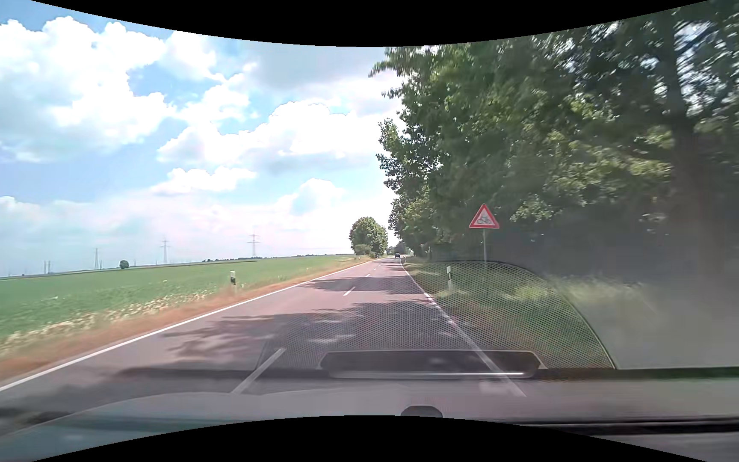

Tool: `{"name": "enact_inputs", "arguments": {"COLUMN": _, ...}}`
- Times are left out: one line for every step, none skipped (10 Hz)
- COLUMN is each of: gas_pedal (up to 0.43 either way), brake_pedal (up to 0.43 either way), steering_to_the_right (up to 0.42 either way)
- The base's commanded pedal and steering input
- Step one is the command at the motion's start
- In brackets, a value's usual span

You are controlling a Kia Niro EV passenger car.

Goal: Follow the waypoints while adhering to traffic rules and regulations

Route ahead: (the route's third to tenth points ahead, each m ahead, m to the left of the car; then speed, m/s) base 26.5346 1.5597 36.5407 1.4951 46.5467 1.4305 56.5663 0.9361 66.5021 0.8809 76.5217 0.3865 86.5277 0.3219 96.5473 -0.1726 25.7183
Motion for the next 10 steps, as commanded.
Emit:
{"name": "enact_inputs", "arguments": {"gas_pedal": 0.24, "brake_pedal": 0.0, "steering_to_the_right": 0.0}}
{"name": "enact_inputs", "arguments": {"gas_pedal": 0.24, "brake_pedal": 0.0, "steering_to_the_right": 0.0}}
{"name": "enact_inputs", "arguments": {"gas_pedal": 0.228, "brake_pedal": 0.0, "steering_to_the_right": 0.0}}
{"name": "enact_inputs", "arguments": {"gas_pedal": 0.228, "brake_pedal": 0.0, "steering_to_the_right": 0.0}}
{"name": "enact_inputs", "arguments": {"gas_pedal": 0.228, "brake_pedal": 0.0, "steering_to_the_right": 0.0}}
{"name": "enact_inputs", "arguments": {"gas_pedal": 0.228, "brake_pedal": 0.0, "steering_to_the_right": 0.0}}
{"name": "enact_inputs", "arguments": {"gas_pedal": 0.228, "brake_pedal": 0.0, "steering_to_the_right": 0.0}}
{"name": "enact_inputs", "arguments": {"gas_pedal": 0.228, "brake_pedal": 0.0, "steering_to_the_right": 0.0}}
{"name": "enact_inputs", "arguments": {"gas_pedal": 0.22, "brake_pedal": 0.0, "steering_to_the_right": 0.001}}
{"name": "enact_inputs", "arguments": {"gas_pedal": 0.22, "brake_pedal": 0.0, "steering_to_the_right": 0.0}}
